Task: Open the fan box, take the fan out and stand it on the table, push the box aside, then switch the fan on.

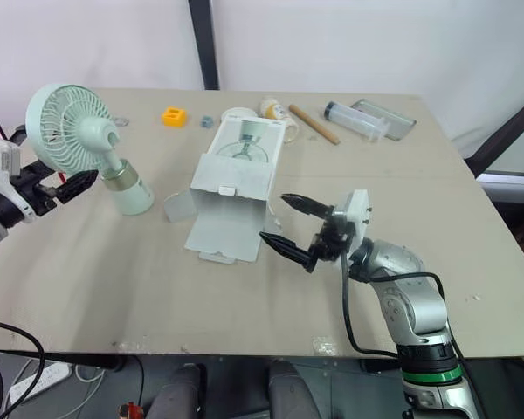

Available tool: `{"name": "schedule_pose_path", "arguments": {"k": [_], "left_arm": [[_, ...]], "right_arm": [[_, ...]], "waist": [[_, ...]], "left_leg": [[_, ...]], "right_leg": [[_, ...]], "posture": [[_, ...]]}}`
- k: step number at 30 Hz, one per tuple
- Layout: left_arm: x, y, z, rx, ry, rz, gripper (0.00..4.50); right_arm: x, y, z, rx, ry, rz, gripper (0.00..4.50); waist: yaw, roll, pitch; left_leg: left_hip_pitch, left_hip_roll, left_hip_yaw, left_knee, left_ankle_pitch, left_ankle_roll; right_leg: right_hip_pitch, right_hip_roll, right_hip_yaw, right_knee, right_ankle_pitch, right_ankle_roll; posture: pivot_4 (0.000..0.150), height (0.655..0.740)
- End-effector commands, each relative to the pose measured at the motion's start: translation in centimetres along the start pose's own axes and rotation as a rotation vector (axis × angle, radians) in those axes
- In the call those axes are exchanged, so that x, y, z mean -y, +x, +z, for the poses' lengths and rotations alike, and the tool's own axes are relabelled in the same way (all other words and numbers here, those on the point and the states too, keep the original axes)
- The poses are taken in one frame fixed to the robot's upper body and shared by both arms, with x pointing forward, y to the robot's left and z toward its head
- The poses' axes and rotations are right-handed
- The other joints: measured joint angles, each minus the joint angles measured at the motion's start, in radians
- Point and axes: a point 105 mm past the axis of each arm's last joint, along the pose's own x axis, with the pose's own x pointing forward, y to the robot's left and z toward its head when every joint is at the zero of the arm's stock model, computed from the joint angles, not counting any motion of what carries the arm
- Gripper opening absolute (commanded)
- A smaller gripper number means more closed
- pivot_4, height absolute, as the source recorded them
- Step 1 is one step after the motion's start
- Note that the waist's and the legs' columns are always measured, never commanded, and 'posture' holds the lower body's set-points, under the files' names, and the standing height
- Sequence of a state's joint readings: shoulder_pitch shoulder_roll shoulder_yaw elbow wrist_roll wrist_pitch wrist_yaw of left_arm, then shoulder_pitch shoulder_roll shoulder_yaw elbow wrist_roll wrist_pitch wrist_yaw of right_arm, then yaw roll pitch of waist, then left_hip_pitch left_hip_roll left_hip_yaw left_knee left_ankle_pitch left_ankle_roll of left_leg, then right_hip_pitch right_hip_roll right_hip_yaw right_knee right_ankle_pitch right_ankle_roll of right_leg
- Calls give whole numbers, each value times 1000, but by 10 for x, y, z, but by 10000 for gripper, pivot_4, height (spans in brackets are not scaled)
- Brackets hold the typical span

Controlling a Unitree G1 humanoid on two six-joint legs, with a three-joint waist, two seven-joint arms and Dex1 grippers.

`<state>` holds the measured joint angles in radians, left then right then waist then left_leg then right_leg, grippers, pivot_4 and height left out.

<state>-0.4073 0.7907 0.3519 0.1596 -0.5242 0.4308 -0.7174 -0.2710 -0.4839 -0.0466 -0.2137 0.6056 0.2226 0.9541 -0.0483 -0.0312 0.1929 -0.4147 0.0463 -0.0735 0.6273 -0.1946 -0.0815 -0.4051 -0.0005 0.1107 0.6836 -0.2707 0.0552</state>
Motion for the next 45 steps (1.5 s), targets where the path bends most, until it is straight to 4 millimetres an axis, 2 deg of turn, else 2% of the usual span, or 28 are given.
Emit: {"name": "schedule_pose_path", "arguments": {"k": [1, 6, 10, 12, 15, 21, 25, 30, 34, 39, 45], "left_arm": [[-2, -6, 6, 37, 49, 6, 44474], [3, -14, -12, 26, 61, -6, 44474], [17, -19, -32, -1, 82, -45, 44474], [28, -21, -42, -19, 84, -77, 44474], [59, -21, -53, -29, 77, -166, 44474], [121, -13, -57, -5, 37, -342, 44474], [147, -8, -51, 31, 13, -434, 44474], [169, -6, -35, 89, -22, -559, 44474], [175, -5, -32, 90, -9, -635, 44474], [178, -2, -41, 61, 33, -672, 44474], [184, 2, -43, 69, 41, -676, 44474]], "right_arm": [[-1, 2, 14, 34, -50, 7, 45000], [9, 1, 5, -18, -85, -70, 45000], [13, 0, -3, -54, -98, -126, 45000], [13, 1, -6, -66, -101, -142, 45000], [11, 4, -12, -87, -87, -160, 45000], [9, 18, -28, -154, -65, -223, 45000], [18, 27, -34, -174, -63, -315, 45000], [35, 37, -33, -171, -49, -440, 45000], [44, 45, -36, -191, -41, -496, 45000], [48, 53, -45, -244, -36, -546, 45000], [52, 54, -51, -292, -24, -616, 45000]], "waist": [[0, 0, 0], [0, 0, 0], [0, 0, 0], [0, 0, 0], [0, -1, -1], [1, -2, -2], [0, -2, -2], [-1, -2, -2], [-1, -2, -2], [-1, -2, -2], [-2, -2, -2]], "left_leg": [[0, 0, 0, 0, 0, 0], [0, 0, 0, 0, 0, 0], [0, 0, 0, 0, 0, 0], [0, 0, 0, 0, 0, 0], [0, 0, 0, 0, 0, 0], [1, 0, 0, 0, 0, 0], [1, 0, 0, 0, 0, 0], [2, 0, 1, 0, 0, 0], [2, 0, 1, 0, 0, 0], [2, 0, 1, -1, 0, 0], [1, 0, 1, -1, 0, 0]], "right_leg": [[0, 0, 0, 0, 0, 0], [0, 0, 0, 0, 0, 0], [0, 0, 0, 0, 0, 0], [0, 0, 0, 0, 0, 0], [0, 0, 0, 0, 0, 0], [1, 0, 0, 0, 0, 0], [1, 0, 1, 0, 0, 0], [1, 0, 1, 0, 0, 0], [1, 0, 1, 0, 0, 0], [1, 0, 1, 0, 0, 0], [1, 0, 1, 0, 0, 0]], "posture": [[1500, 7400], [1500, 7400], [1500, 7400], [1500, 7400], [1500, 7400], [1500, 7400], [1500, 7400], [1500, 7400], [1500, 7400], [1500, 7400], [1500, 7400]]}}
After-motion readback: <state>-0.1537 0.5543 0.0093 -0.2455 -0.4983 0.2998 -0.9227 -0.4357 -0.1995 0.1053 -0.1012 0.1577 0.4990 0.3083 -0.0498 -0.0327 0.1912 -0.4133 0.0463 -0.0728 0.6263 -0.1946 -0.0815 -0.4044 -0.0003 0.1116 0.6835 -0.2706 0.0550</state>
